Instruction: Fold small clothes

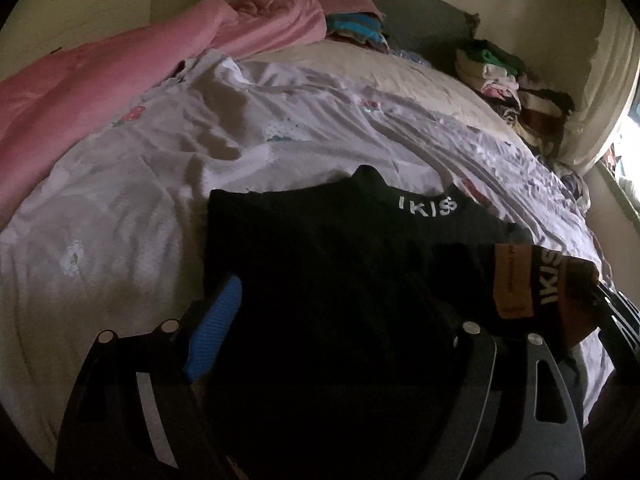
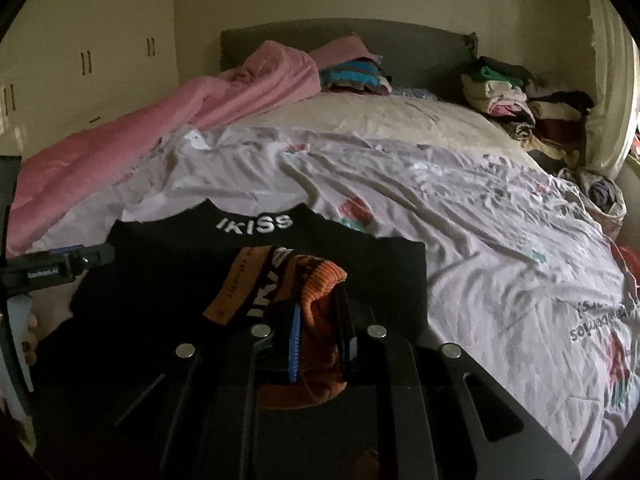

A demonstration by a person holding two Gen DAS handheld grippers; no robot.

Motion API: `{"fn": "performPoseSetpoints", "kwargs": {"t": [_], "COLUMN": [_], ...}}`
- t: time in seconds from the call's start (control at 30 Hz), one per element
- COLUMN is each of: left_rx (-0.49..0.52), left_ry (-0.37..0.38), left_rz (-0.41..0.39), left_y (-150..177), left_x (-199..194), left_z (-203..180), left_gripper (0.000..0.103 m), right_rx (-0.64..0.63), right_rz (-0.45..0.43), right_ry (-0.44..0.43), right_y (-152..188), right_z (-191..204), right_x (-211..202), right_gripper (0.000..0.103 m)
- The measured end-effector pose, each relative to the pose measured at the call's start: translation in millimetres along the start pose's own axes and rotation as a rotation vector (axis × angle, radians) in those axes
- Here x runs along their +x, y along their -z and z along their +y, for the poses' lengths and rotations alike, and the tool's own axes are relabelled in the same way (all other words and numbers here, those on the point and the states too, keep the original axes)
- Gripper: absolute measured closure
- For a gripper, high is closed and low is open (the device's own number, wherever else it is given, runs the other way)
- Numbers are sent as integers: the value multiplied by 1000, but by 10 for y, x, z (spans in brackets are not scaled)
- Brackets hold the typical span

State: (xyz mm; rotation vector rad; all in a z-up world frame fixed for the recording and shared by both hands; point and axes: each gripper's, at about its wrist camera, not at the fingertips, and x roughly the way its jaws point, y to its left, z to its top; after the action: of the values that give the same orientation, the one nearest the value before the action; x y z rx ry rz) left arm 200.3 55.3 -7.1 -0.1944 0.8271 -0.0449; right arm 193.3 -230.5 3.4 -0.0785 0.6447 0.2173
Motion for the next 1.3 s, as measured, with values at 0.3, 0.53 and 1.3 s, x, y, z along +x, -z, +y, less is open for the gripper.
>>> {"fn": "performPoseSetpoints", "kwargs": {"t": [0.3, 0.53, 1.3], "left_rx": [34, 71, 71], "left_ry": [7, 27, 63], "left_rz": [22, 33, 145], "left_y": [54, 107, 311], "left_x": [91, 108, 280], "left_z": [-50, -113, 20], "left_gripper": [29, 29, 59], "right_rx": [0, 8, 15], "right_rz": [11, 6, 269], "right_ry": [77, 50, -70], "right_y": [40, 48, 416], "right_z": [-48, 1, 210], "right_x": [40, -15, 509], "right_gripper": [80, 62, 58]}}
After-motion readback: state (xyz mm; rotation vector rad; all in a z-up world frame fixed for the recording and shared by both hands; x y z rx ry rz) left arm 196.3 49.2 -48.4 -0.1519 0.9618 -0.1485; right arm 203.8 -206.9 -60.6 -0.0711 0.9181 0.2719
